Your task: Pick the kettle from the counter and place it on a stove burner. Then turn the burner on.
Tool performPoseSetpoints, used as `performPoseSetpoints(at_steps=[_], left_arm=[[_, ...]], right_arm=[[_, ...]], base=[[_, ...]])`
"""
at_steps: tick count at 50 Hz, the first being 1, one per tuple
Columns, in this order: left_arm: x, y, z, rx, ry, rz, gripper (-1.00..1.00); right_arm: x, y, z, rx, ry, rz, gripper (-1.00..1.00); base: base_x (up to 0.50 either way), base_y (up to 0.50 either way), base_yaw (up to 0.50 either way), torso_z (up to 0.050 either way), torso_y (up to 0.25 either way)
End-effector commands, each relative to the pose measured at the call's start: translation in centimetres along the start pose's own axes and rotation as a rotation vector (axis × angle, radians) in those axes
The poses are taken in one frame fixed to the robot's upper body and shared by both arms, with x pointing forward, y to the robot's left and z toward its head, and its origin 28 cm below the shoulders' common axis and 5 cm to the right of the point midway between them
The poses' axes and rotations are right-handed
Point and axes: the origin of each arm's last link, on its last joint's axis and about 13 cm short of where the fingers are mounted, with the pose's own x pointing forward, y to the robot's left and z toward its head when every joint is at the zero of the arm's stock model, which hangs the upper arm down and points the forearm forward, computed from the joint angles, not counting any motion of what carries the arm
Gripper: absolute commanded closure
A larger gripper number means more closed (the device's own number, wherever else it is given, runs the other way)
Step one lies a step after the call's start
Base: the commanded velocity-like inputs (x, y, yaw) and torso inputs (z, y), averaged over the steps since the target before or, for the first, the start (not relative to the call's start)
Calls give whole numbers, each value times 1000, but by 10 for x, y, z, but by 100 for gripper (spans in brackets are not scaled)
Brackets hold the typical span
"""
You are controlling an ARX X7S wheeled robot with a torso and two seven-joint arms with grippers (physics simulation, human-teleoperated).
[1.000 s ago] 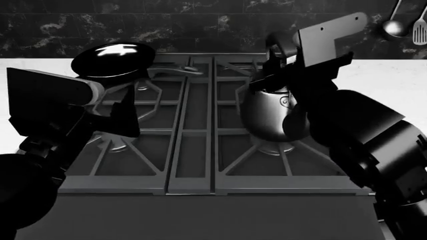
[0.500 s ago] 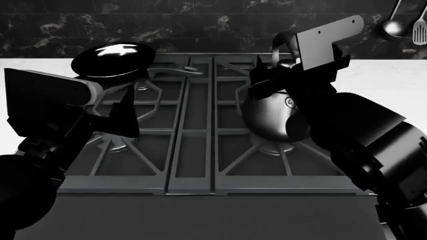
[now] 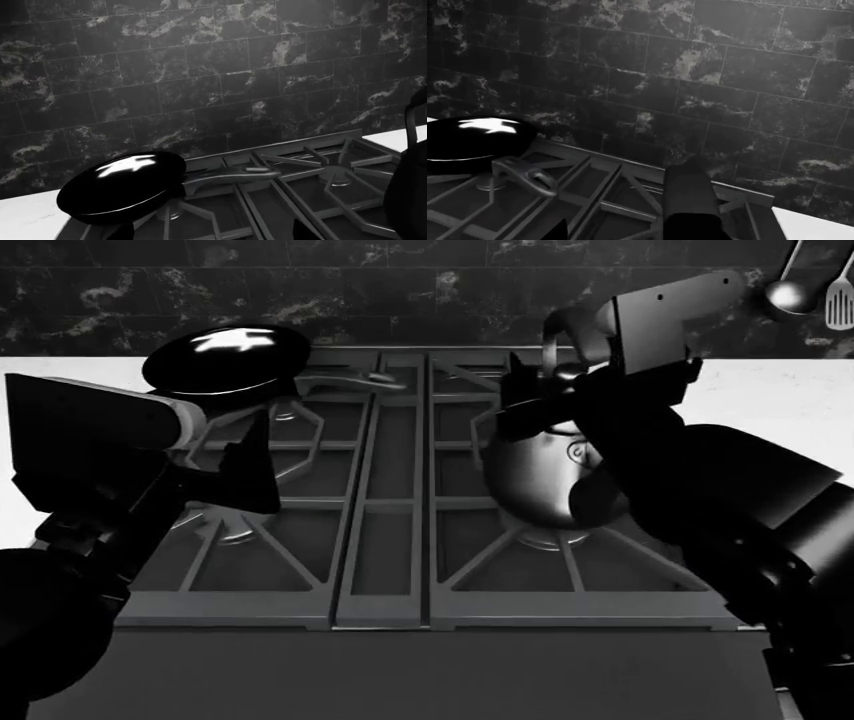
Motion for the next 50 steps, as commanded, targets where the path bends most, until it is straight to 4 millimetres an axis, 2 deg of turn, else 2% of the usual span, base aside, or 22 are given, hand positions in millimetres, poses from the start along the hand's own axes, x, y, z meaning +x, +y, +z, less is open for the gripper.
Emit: performPoseSetpoints(at_steps=[1, 16, 26, 31, 50], left_arm=[[-1, 0, 1, -2, -4, 0, -100], [-1, 0, 1, -5, -10, 1, -100], [-3, -1, 2, -3, -12, 0, -100], [-3, -1, 2, -4, -14, 0, -100], [-4, 0, -1, -13, -14, 1, -100]], right_arm=[[-5, -2, 4, 14, 7, -11, -100], [-12, -2, 9, 12, -1, -25, -100], [-16, -2, 2, 15, 57, -16, -100], [-18, -2, 7, 16, 52, -19, -100], [-28, -3, 5, 13, 87, -41, -100]], base=[[0, 0, 0, 0, 0], [0, 0, 0, 0, 1], [0, 0, 0, 0, 0], [0, 0, 0, 0, 0], [0, 0, 0, 0, 0]])
